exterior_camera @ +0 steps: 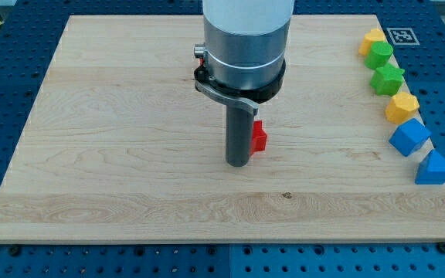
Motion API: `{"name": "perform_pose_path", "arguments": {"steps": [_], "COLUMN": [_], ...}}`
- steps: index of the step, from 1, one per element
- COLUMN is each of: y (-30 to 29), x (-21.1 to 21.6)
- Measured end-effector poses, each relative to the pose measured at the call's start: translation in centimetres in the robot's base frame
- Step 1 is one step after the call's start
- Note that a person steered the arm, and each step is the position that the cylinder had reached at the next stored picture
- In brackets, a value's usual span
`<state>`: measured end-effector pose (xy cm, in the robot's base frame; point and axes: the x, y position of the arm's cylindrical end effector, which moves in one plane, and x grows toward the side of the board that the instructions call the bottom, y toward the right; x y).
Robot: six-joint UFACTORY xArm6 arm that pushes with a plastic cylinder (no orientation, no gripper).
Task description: Push the red star towards the red circle
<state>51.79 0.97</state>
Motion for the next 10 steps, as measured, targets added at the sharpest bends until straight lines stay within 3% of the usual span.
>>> {"name": "perform_pose_path", "arguments": {"steps": [4, 5, 7, 8, 10], "y": [-2.2, -2.3, 6.4, 6.4, 6.0], "x": [-2.4, 1.0, 1.9, -2.3, -3.1]}}
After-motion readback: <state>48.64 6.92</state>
